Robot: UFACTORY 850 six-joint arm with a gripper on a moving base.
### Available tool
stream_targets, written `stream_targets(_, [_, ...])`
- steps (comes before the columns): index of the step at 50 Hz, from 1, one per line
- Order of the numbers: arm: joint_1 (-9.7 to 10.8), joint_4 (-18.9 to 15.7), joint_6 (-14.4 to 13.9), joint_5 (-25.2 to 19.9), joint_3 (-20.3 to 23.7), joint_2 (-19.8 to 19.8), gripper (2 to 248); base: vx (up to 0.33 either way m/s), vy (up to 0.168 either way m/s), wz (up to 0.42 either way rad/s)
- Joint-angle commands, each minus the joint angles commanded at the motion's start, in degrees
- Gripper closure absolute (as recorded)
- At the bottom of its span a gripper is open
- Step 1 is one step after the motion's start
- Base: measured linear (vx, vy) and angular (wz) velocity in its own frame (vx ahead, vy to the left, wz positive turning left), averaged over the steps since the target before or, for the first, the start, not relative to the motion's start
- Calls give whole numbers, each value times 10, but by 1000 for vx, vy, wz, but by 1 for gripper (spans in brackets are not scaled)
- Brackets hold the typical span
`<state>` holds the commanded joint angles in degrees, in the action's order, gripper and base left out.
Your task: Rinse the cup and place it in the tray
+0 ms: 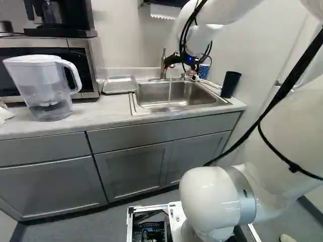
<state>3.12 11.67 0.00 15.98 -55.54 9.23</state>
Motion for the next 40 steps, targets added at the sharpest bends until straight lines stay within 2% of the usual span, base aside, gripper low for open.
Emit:
stream_targets(19, [20, 40, 0, -38, -1, -1, 3, 0, 0, 0])
stream_targets(40, [30, 84, 0, -89, -2, -3, 3, 0, 0, 0])
